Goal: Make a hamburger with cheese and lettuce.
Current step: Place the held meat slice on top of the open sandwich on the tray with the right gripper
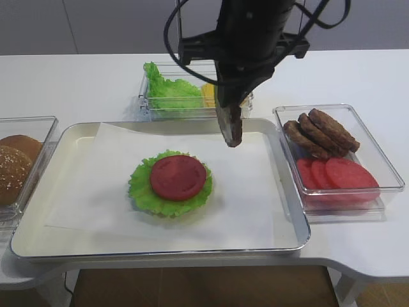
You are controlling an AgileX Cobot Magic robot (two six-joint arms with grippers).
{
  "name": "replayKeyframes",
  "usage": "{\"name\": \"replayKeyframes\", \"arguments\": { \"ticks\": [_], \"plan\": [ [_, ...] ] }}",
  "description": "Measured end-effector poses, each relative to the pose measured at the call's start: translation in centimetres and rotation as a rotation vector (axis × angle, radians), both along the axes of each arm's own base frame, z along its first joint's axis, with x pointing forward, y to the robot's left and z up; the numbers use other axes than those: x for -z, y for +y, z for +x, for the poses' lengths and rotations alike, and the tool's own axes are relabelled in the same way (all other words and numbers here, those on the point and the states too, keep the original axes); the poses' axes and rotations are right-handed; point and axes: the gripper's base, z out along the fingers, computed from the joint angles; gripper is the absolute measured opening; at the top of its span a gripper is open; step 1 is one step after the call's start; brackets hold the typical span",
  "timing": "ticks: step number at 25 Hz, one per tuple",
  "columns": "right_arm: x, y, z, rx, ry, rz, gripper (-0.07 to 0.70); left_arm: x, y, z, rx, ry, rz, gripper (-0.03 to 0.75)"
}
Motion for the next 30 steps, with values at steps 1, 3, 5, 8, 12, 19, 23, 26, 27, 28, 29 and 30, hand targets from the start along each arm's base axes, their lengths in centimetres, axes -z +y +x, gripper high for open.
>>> {"name": "replayKeyframes", "arguments": {
  "ticks": [1,3,5,8,12,19,23,26,27,28,29,30],
  "plan": [
    [0.4,0.4,0.0,-0.011,0.001,-0.015,0.129,0.0,0.0,0.0,0.0,0.0,0.0,0.353],
    [0.9,1.2,-0.2,-0.037,0.004,-0.036,0.128,0.0,0.0,0.0,0.0,0.0,0.0,0.353],
    [1.4,1.8,-0.4,-0.049,0.012,-0.047,0.128,0.0,0.0,0.0,0.0,0.0,0.0,0.353],
    [1.7,2.5,-0.9,-0.052,0.017,-0.054,0.128,0.0,0.0,0.0,0.0,0.0,0.0,0.353],
    [2.2,3.7,-1.5,-0.054,0.022,-0.07,0.128,0.0,0.0,0.0,0.0,0.0,0.0,0.353],
    [1.4,4.5,-1.5,-0.03,-0.015,-0.062,0.128,0.0,0.0,0.0,0.0,0.0,0.0,0.353],
    [0.7,5.6,-1.0,-0.041,-0.051,-0.046,0.128,0.0,0.0,0.0,0.001,0.0,-0.001,0.353],
    [0.8,6.1,-1.1,-0.051,-0.055,-0.044,0.128,0.0,0.0,0.0,0.001,0.0,-0.001,0.353],
    [0.8,6.1,-1.1,-0.054,-0.057,-0.046,0.128,0.0,0.0,0.0,0.001,0.0,-0.001,0.353],
    [0.8,6.1,-1.1,-0.06,-0.061,-0.051,0.128,0.0,0.0,0.0,0.001,0.0,-0.001,0.353],
    [0.8,6.1,-1.1,-0.067,-0.064,-0.054,0.128,0.0,0.0,0.0,0.001,0.0,-0.001,0.353],
    [0.8,6.1,-1.1,-0.079,-0.07,-0.061,0.128,0.0,0.0,0.0,0.001,0.0,-0.001,0.353]
  ]
}}
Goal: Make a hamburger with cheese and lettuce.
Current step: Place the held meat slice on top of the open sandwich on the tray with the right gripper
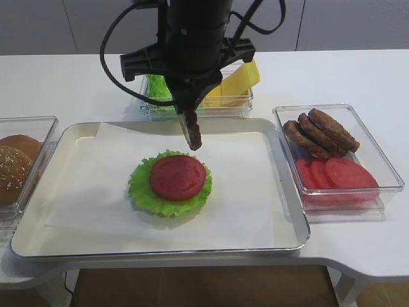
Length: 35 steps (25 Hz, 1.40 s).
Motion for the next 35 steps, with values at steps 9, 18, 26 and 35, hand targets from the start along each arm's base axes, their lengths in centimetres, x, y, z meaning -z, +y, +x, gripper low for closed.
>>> {"name": "replayKeyframes", "arguments": {
  "ticks": [9,18,26,35],
  "plan": [
    [0.4,-0.4,0.0,-0.087,-0.029,-0.059,0.128,0.0,0.0,0.0,0.0,0.0,0.0,0.353],
    [-0.4,-0.9,-0.7,-0.089,-0.024,-0.038,0.128,0.0,0.0,0.0,0.0,0.0,0.0,0.353],
    [0.3,-0.9,-1.0,-0.074,0.009,-0.041,0.128,0.0,0.0,0.0,0.0,0.0,0.0,0.353],
    [1.0,-0.6,-0.9,-0.052,0.035,-0.035,0.128,0.0,0.0,0.0,0.001,0.0,-0.002,0.353]
  ]
}}
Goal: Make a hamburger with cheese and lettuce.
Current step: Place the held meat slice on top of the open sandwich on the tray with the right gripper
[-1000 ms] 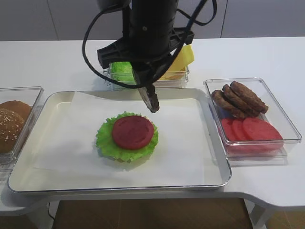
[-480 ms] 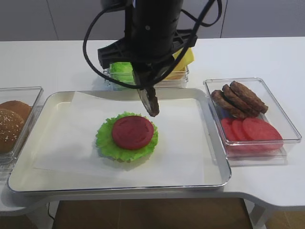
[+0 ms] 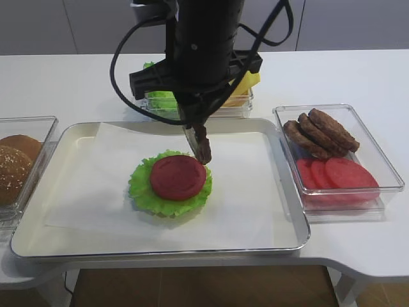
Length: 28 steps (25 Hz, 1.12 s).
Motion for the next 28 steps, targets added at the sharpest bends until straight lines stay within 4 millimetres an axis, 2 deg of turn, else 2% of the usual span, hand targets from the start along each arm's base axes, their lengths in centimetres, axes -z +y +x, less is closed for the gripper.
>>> {"name": "replayKeyframes", "arguments": {
  "ticks": [28],
  "plan": [
    [-0.01,-0.16,0.15,-0.01,-0.019,-0.021,0.127,0.0,0.0,0.0,0.0,0.0,0.0,0.353]
  ]
}}
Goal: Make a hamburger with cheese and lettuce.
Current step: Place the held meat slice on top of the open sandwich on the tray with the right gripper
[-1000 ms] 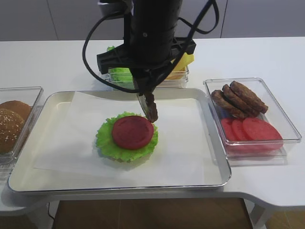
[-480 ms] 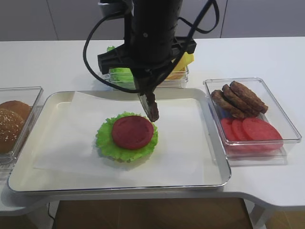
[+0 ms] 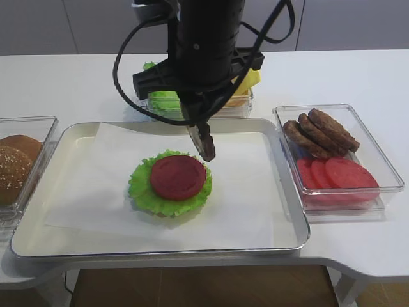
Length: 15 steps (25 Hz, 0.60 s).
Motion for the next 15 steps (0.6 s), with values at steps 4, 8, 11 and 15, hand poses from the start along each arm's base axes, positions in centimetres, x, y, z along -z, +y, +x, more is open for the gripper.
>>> {"name": "replayKeyframes", "arguments": {
  "ticks": [4,8,11,15],
  "plan": [
    [0.0,0.0,0.0,-0.006,-0.002,-0.003,0.127,0.0,0.0,0.0,0.0,0.0,0.0,0.353],
    [0.0,0.0,0.0,-0.006,-0.002,-0.003,0.127,0.0,0.0,0.0,0.0,0.0,0.0,0.353],
    [0.3,-0.1,0.0,-0.006,0.004,-0.009,0.127,0.0,0.0,0.0,0.0,0.0,0.0,0.353],
    [1.1,-0.2,-0.2,-0.006,0.026,-0.027,0.127,0.0,0.0,0.0,0.0,0.0,0.0,0.353]
  ]
}}
